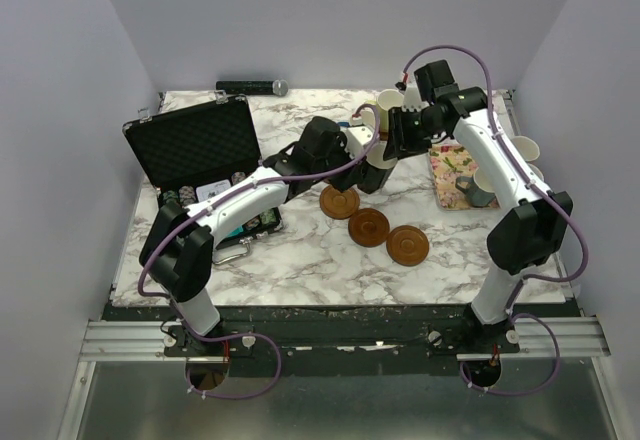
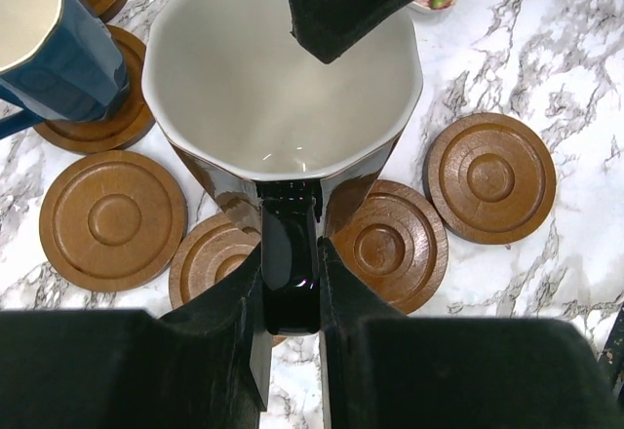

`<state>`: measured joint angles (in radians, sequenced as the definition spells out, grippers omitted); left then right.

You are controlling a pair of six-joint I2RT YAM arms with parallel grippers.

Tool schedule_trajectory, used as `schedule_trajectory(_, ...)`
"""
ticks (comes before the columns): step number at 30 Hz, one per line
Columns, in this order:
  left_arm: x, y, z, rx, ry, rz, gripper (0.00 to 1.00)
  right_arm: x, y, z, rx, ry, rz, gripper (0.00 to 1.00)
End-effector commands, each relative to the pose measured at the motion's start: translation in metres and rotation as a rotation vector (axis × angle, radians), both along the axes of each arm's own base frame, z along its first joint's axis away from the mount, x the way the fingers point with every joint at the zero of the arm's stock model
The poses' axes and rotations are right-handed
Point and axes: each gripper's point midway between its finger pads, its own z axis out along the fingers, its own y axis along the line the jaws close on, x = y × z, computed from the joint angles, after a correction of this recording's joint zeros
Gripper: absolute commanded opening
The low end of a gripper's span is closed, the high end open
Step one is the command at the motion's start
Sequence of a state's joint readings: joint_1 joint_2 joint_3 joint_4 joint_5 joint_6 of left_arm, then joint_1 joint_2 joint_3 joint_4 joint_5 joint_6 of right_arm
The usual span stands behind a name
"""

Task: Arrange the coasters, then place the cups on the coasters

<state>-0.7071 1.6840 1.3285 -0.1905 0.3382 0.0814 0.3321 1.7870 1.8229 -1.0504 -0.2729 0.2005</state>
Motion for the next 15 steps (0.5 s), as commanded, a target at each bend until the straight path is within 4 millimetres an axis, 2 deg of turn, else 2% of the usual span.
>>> schedule_trajectory(1,-0.012,-0.013,0.040,-0.107,-0.078,-0.086,0.00,-0.007,0.024,0.010,0.087,0.005,0.163,0.48)
schedule_trajectory(15,-0.017,-0.010,0.043,-0.109,-0.083,-0.092,0.00,0.004,0.011,-0.016,-0.012,0.031,0.117,0.50)
